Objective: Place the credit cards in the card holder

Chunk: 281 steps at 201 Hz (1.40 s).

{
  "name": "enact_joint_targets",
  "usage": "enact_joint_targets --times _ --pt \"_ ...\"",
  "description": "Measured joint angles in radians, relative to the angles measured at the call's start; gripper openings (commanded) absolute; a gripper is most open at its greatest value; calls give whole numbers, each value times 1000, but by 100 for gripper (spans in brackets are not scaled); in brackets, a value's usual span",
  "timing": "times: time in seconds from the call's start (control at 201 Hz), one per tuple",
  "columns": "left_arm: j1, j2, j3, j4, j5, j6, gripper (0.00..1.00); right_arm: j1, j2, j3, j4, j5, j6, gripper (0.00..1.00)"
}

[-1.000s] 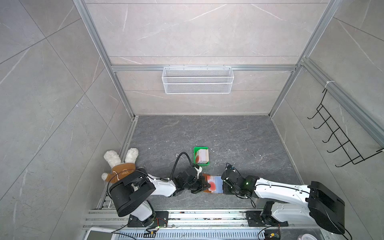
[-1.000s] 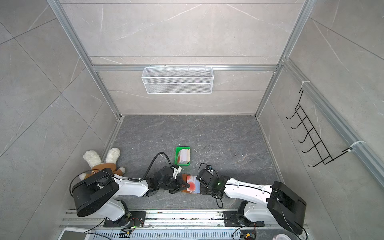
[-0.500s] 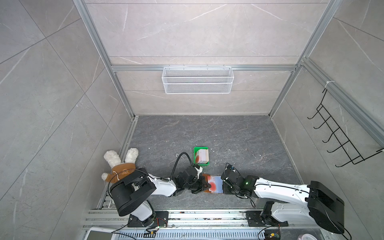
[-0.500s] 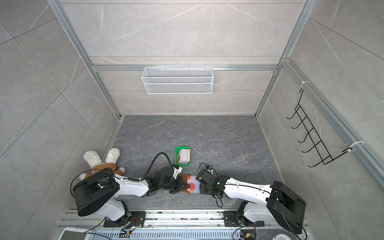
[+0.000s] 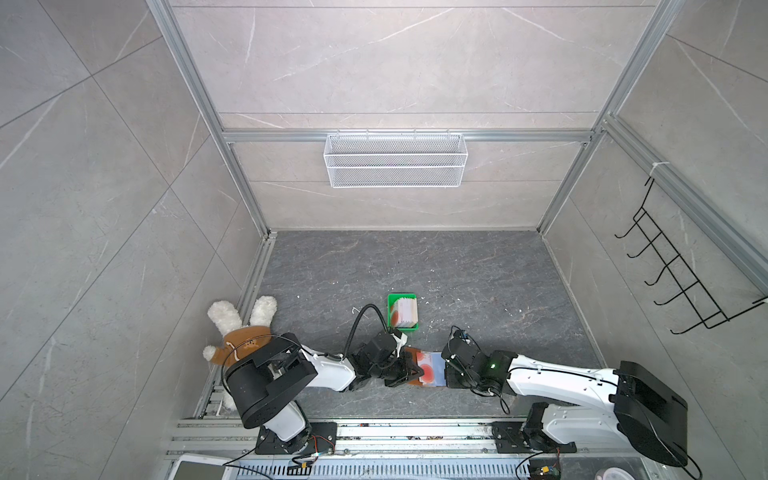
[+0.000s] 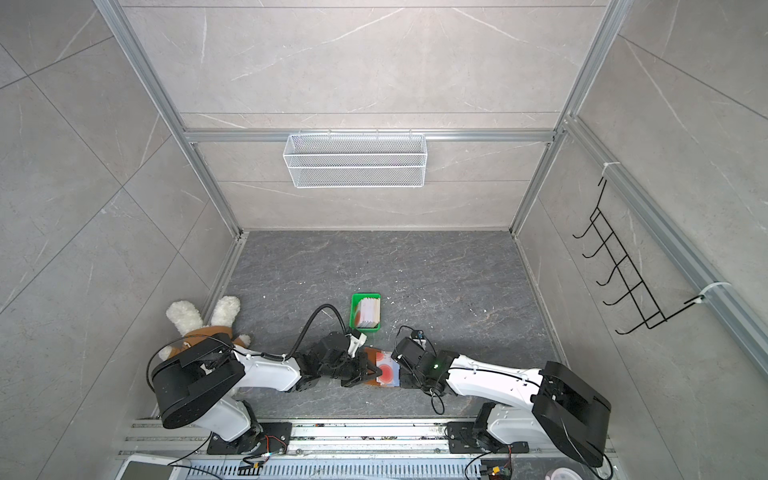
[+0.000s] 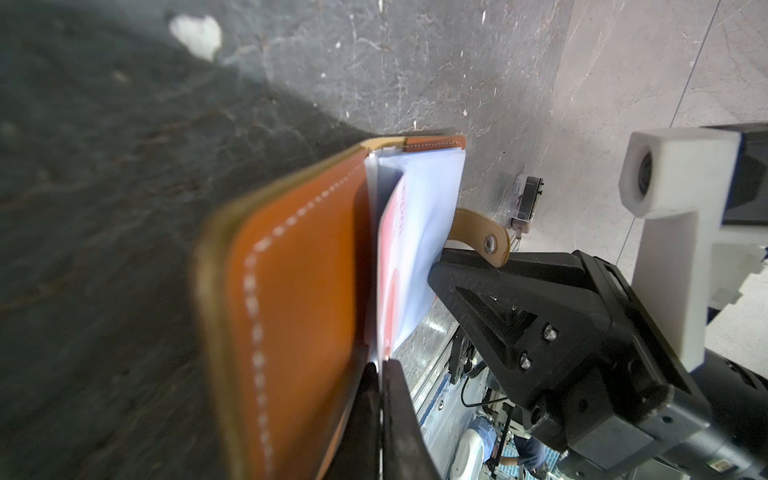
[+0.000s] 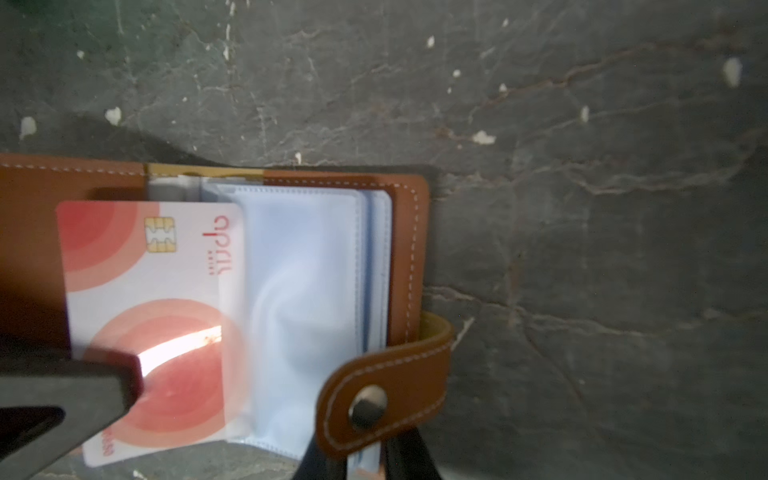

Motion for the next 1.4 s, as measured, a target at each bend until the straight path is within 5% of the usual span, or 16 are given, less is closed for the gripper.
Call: enact_joint_targets --times 0.657,1.399 --pt "0 -5 61 -185 -31 23 28 12 33 21 -3 26 0 18" --pt "0 -23 154 -402 -99 78 29 22 41 27 -6 40 3 17"
